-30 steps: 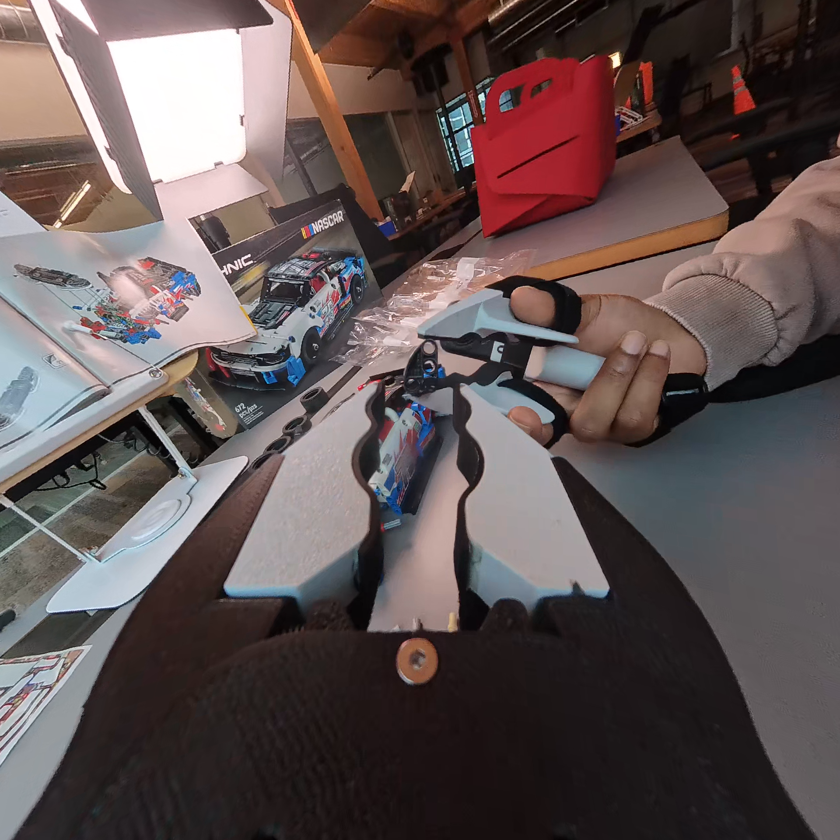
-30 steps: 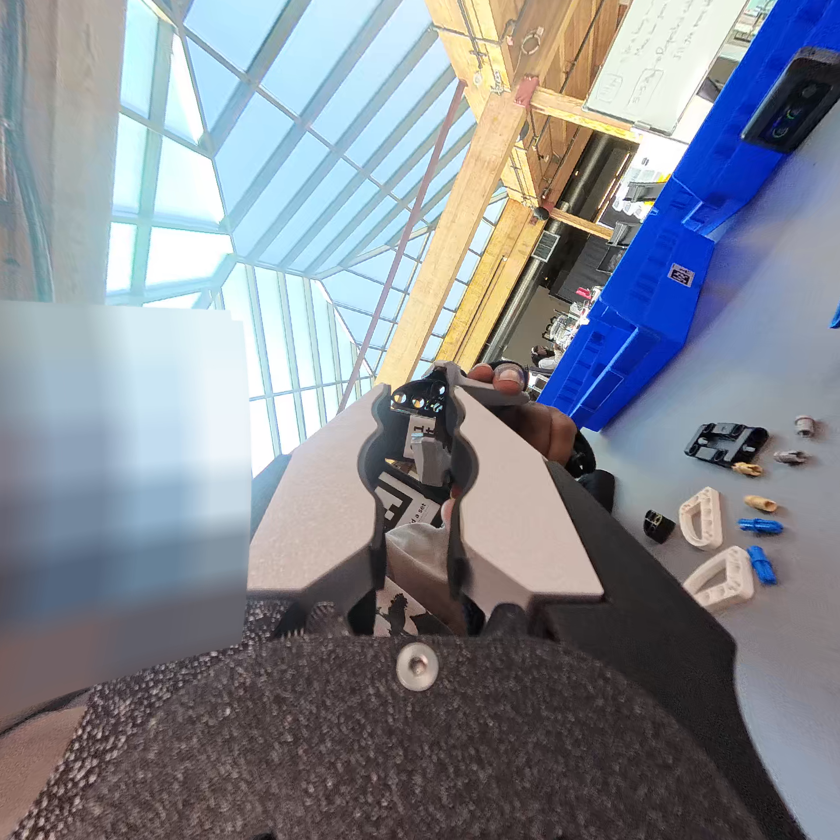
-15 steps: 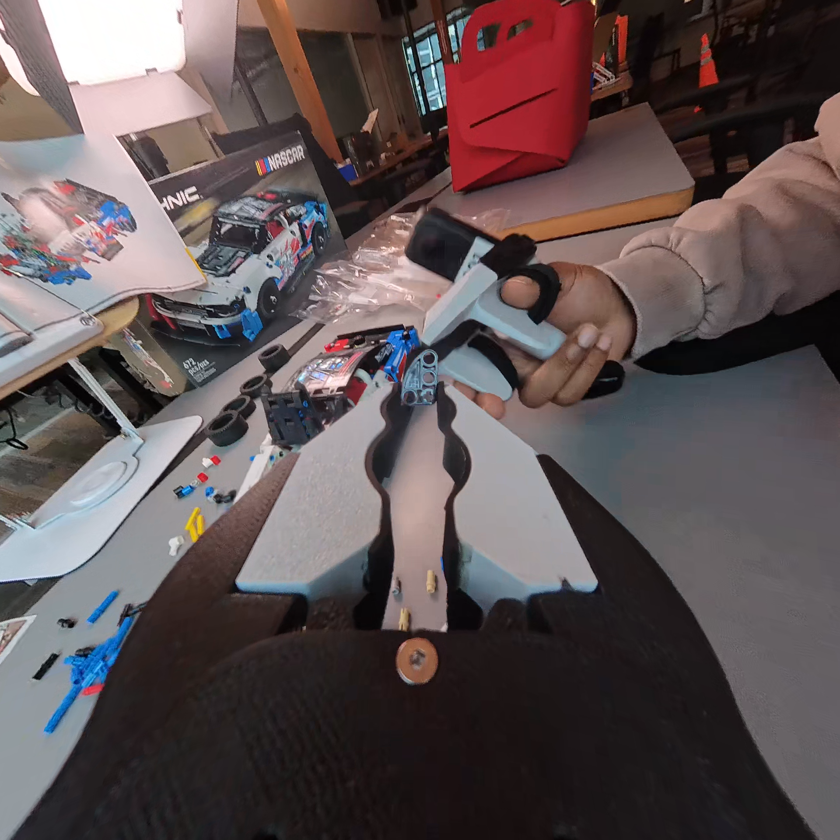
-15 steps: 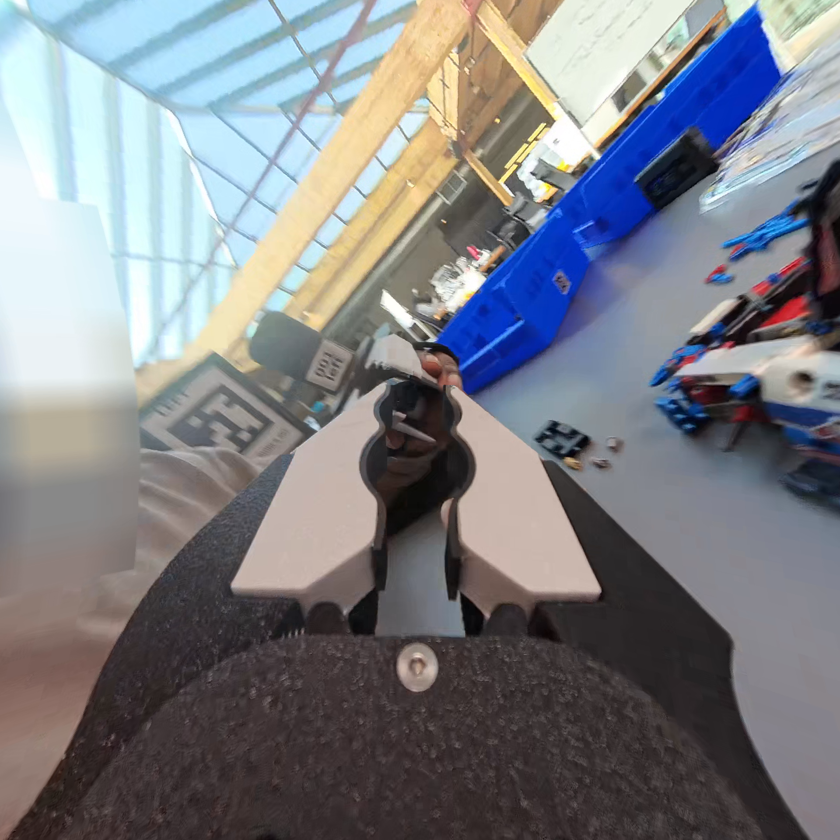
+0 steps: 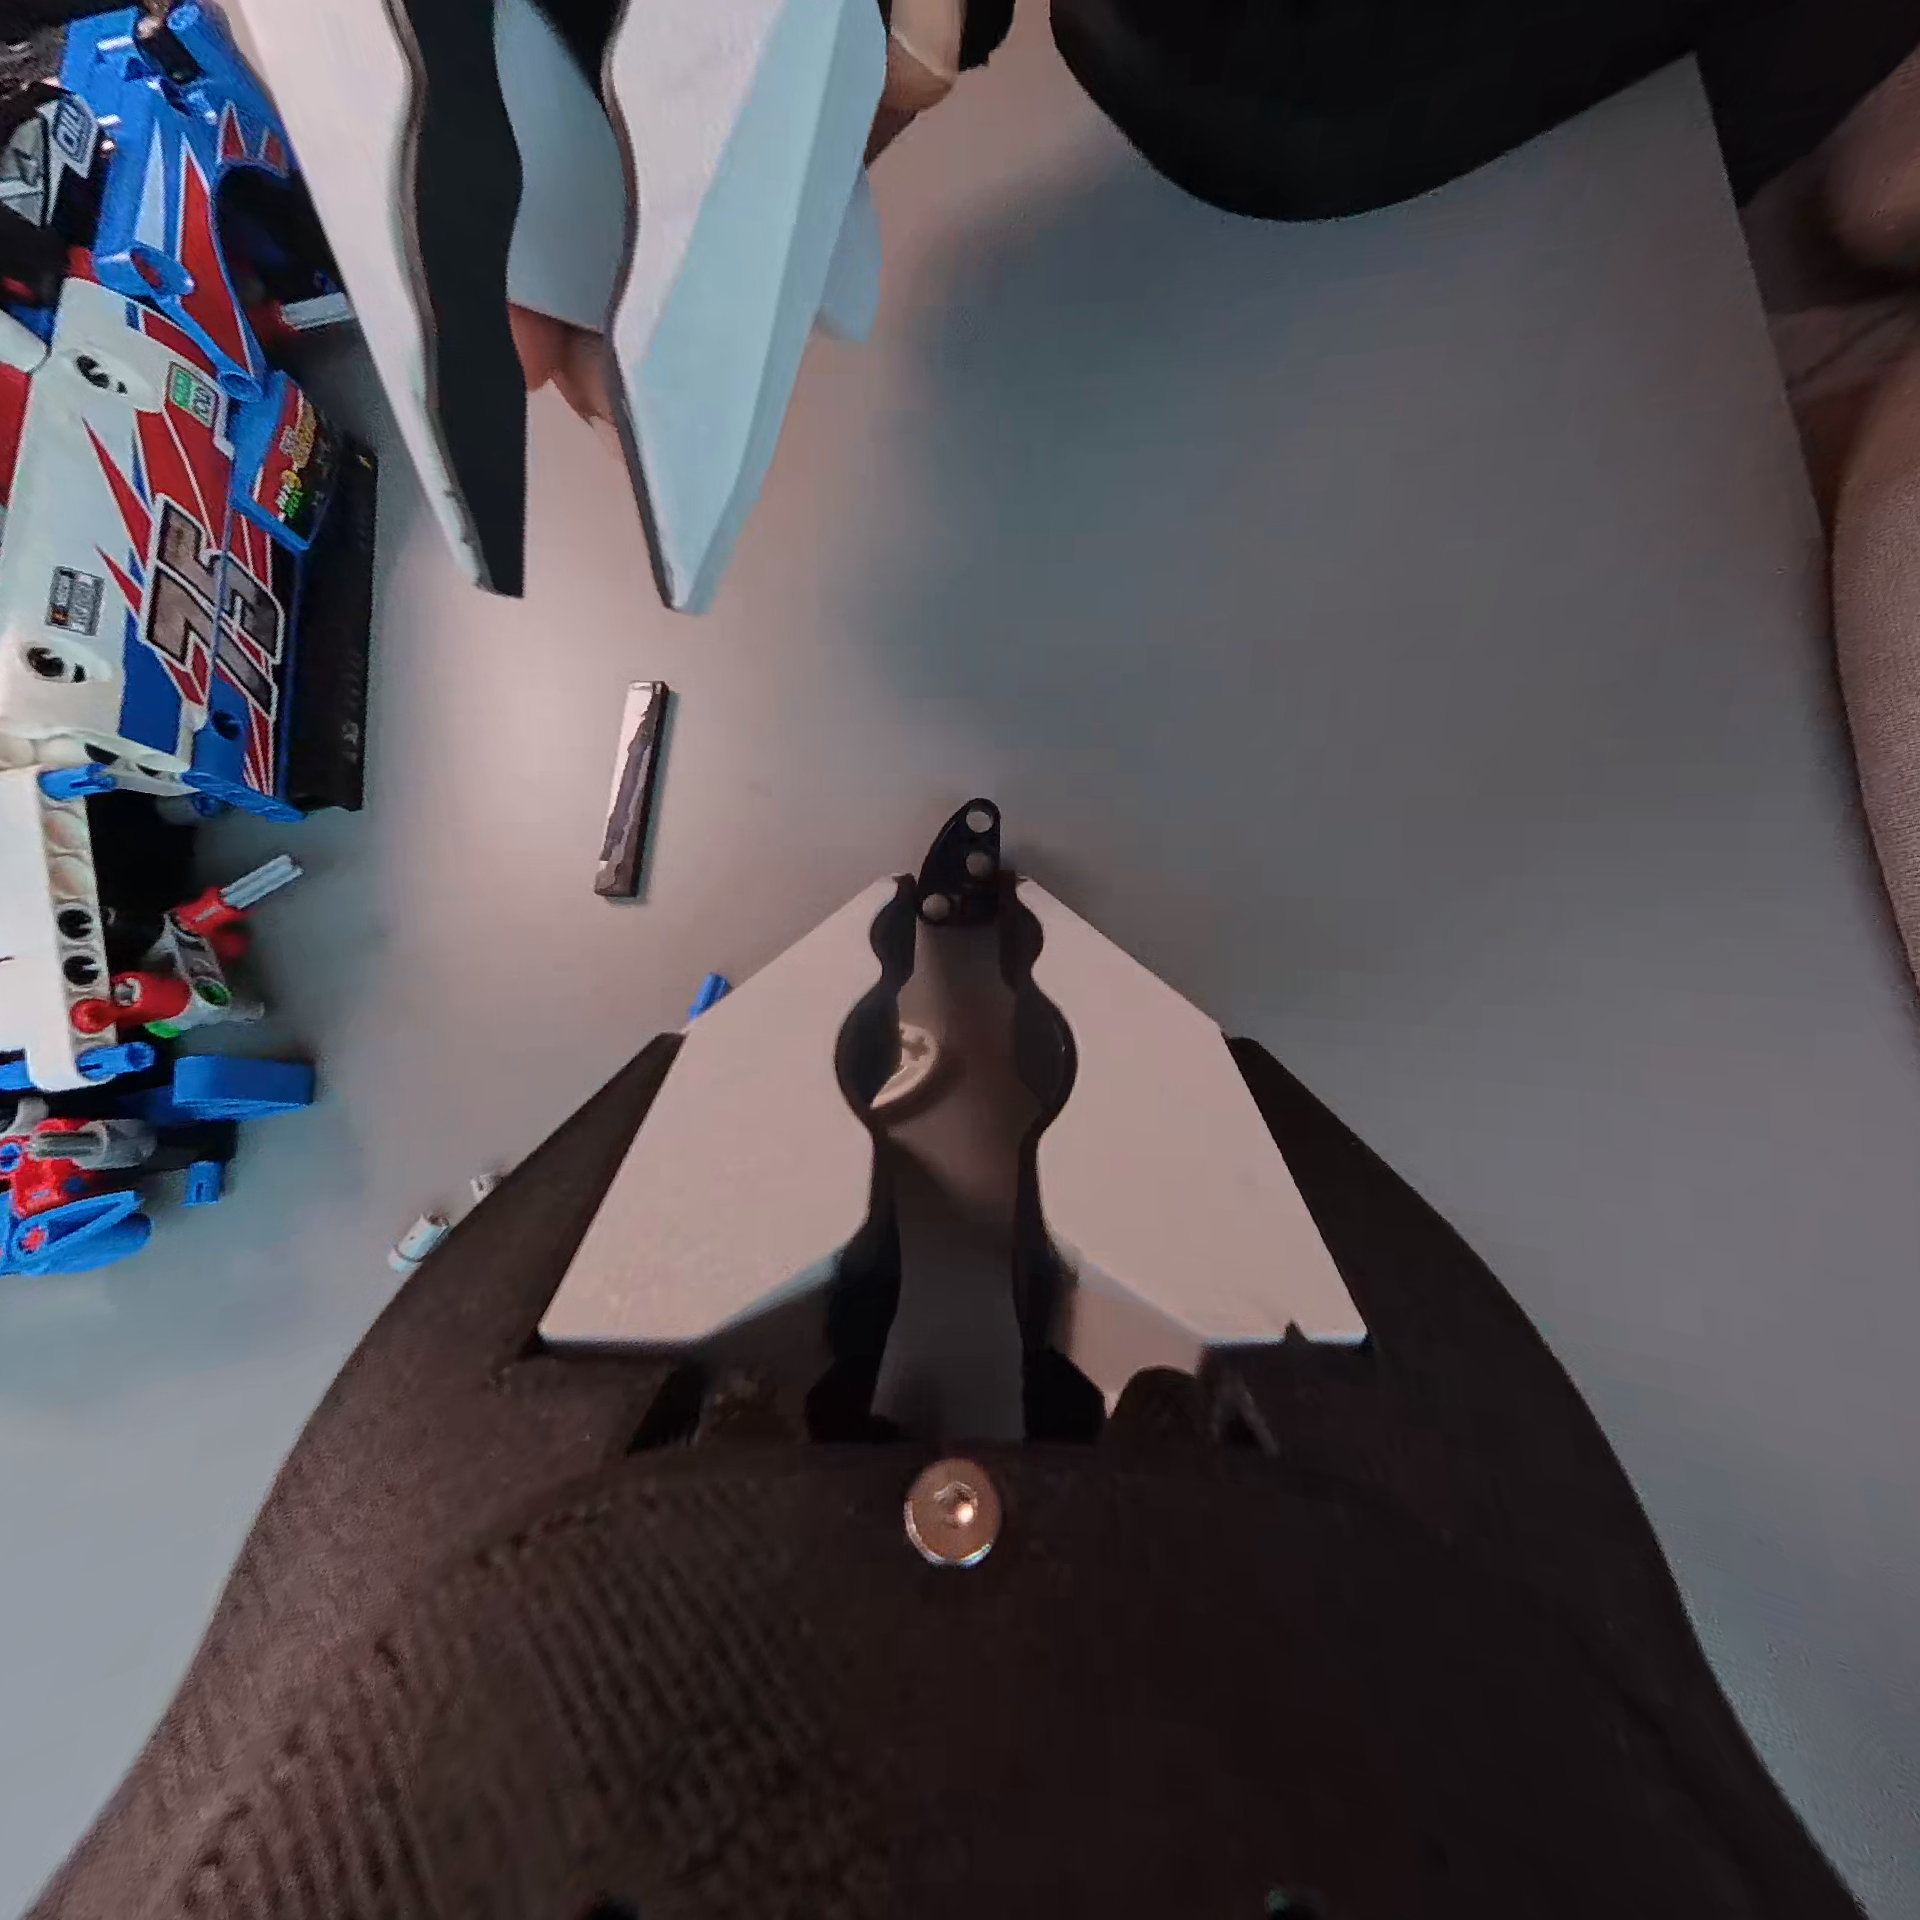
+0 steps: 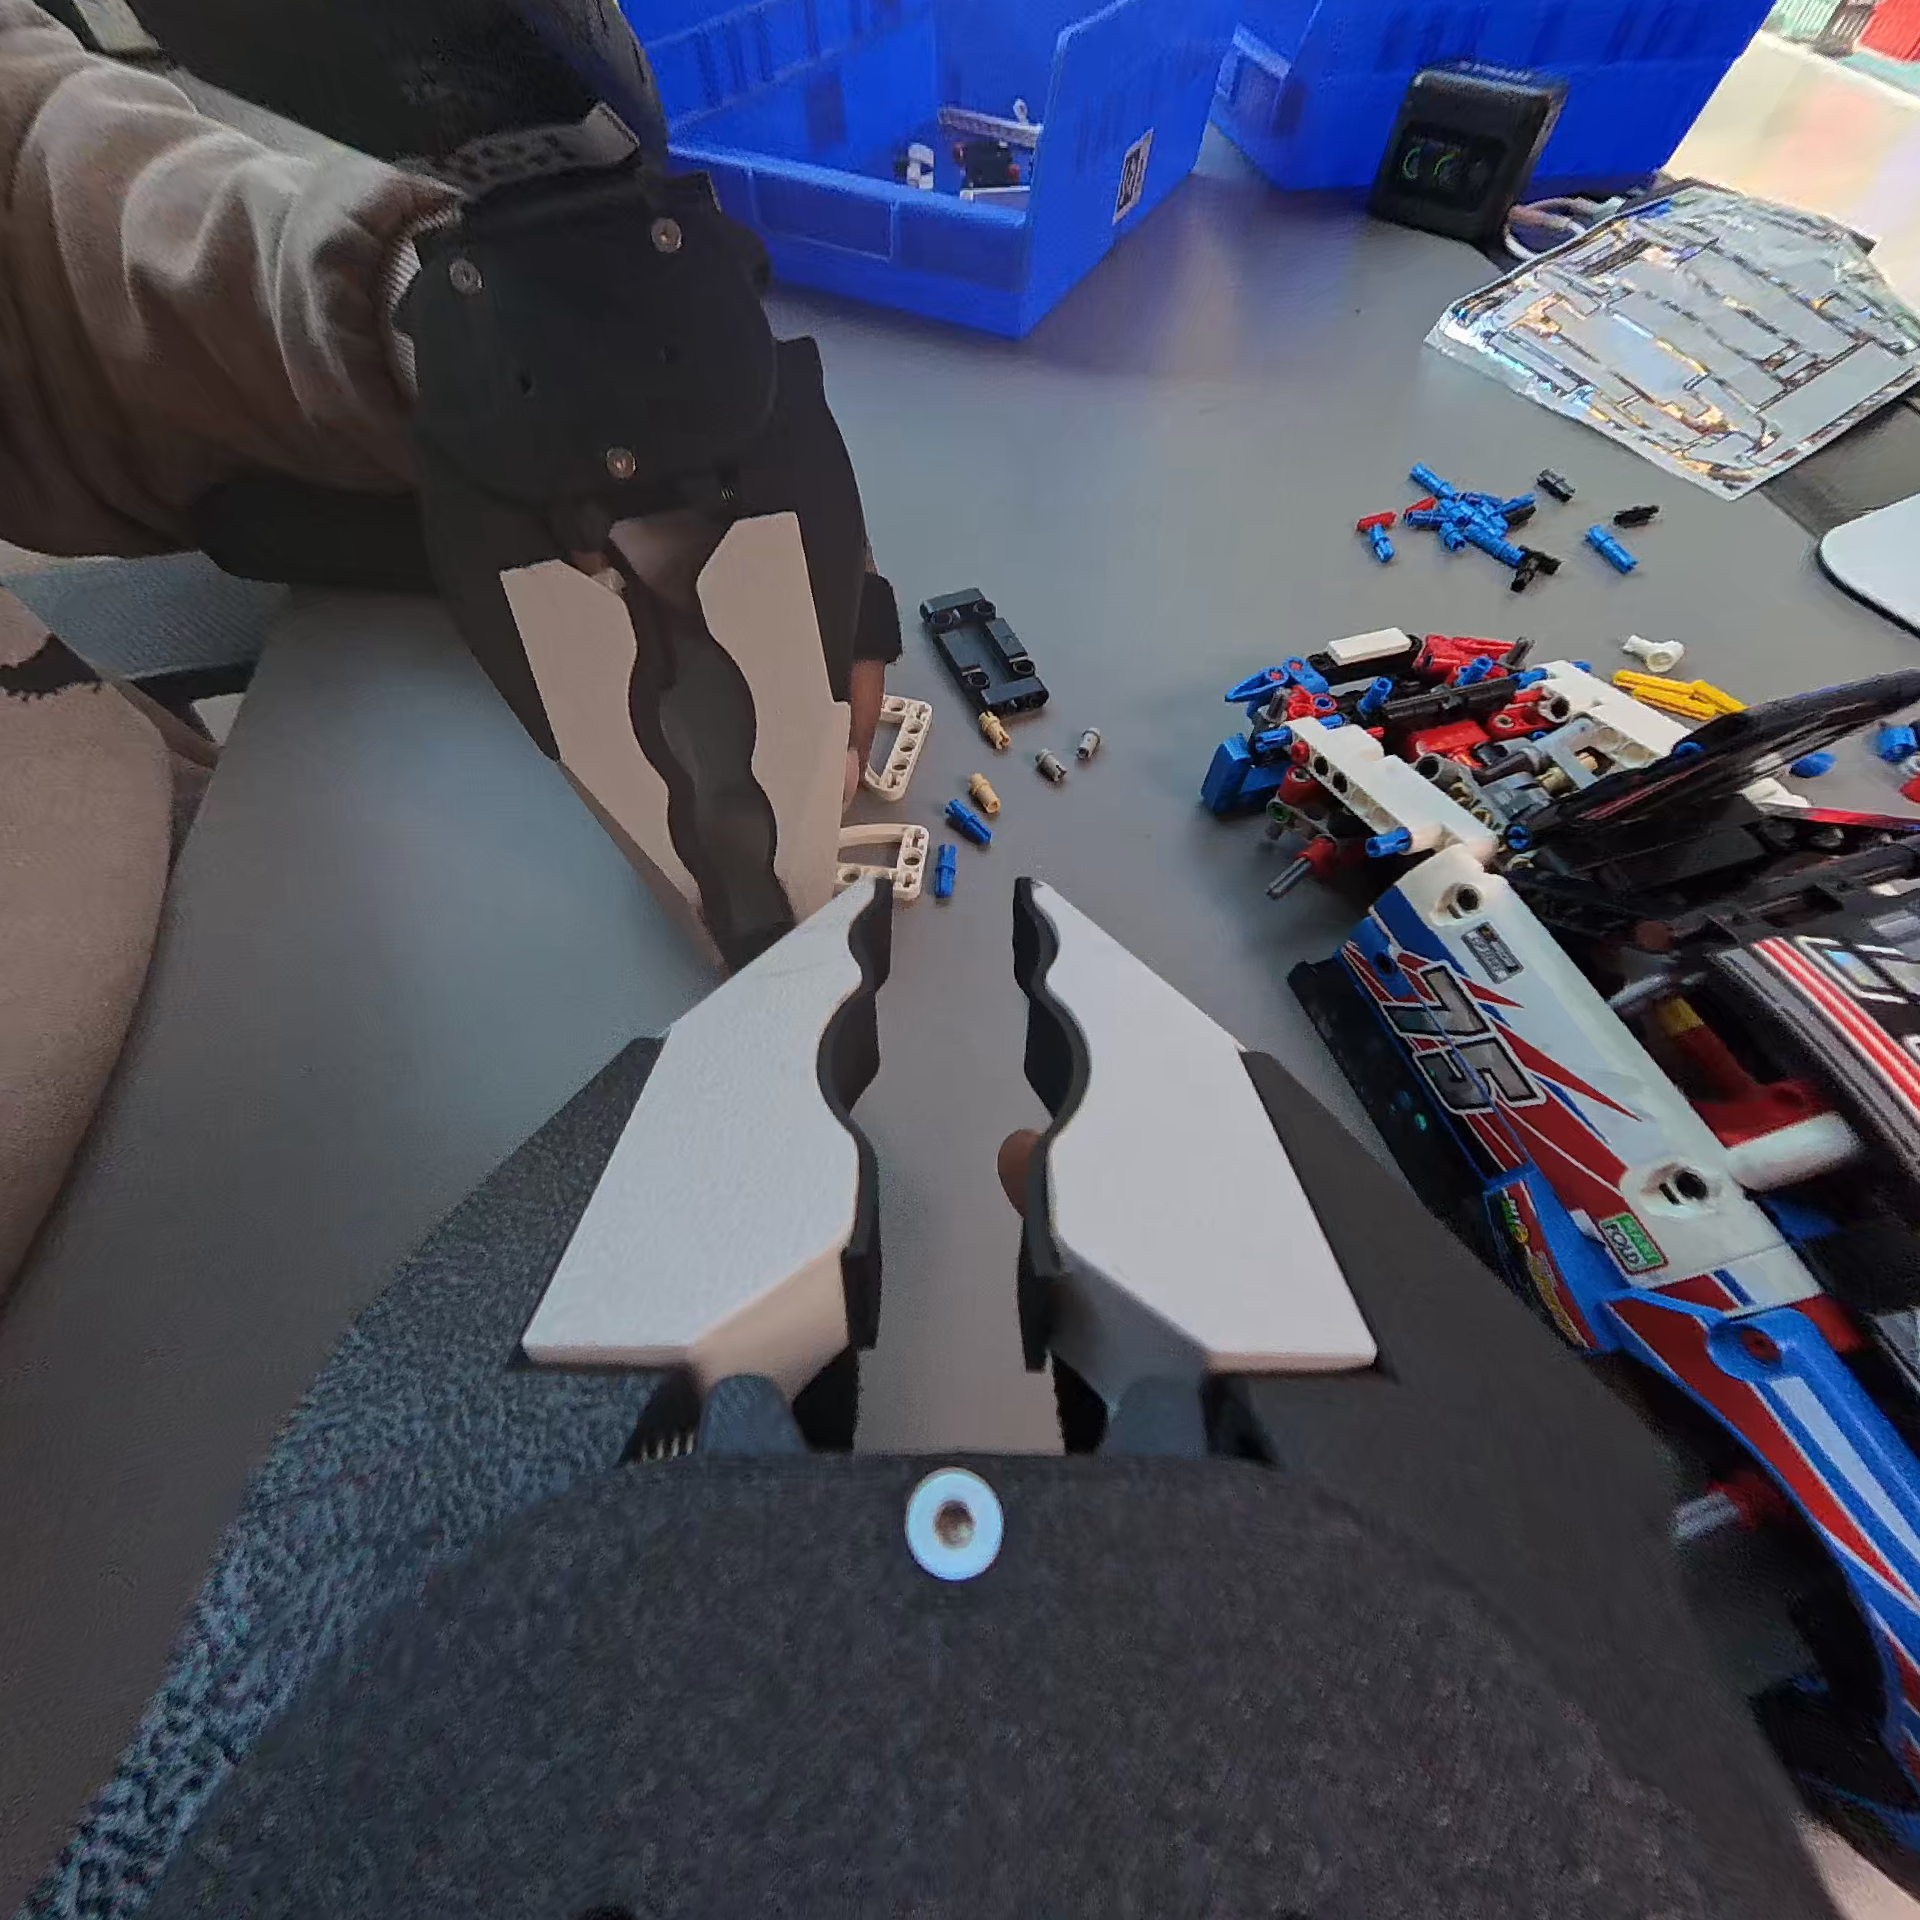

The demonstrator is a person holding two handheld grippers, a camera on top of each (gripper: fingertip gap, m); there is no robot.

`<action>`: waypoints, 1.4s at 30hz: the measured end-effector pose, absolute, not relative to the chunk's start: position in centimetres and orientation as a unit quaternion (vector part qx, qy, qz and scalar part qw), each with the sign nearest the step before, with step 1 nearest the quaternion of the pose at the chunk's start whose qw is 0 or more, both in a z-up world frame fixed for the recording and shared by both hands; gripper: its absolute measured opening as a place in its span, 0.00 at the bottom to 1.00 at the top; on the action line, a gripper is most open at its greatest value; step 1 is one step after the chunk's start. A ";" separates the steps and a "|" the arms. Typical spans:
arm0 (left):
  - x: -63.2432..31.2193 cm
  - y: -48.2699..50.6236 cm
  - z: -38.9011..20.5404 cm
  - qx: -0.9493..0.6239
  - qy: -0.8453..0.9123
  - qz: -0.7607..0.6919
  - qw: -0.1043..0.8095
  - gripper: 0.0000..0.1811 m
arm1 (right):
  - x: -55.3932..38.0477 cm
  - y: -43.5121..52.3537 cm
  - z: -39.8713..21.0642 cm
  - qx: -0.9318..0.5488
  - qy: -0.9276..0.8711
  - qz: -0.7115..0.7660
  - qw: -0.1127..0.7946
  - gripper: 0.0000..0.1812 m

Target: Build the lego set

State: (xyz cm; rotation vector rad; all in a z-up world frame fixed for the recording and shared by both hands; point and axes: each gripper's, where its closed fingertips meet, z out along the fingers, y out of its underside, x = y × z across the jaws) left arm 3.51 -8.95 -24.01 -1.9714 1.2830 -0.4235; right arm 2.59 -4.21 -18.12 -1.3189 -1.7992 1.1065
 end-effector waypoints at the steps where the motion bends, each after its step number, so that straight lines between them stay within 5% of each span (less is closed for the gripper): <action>1: 3.5 -9.0 -24.0 -0.767 0.500 -0.166 0.367 0.07 | 2.7 -4.3 -18.6 -0.501 -0.693 0.413 0.313 0.11; 11: 3.5 -8.8 -24.0 -0.763 0.499 -0.165 0.375 0.08 | 4.3 -7.5 -22.2 -0.464 -0.775 0.359 0.234 0.11; 42: 2.7 -7.3 -24.0 -0.770 0.482 -0.133 0.396 0.04 | 4.0 -10.1 -23.1 -0.442 -0.808 0.313 0.234 0.05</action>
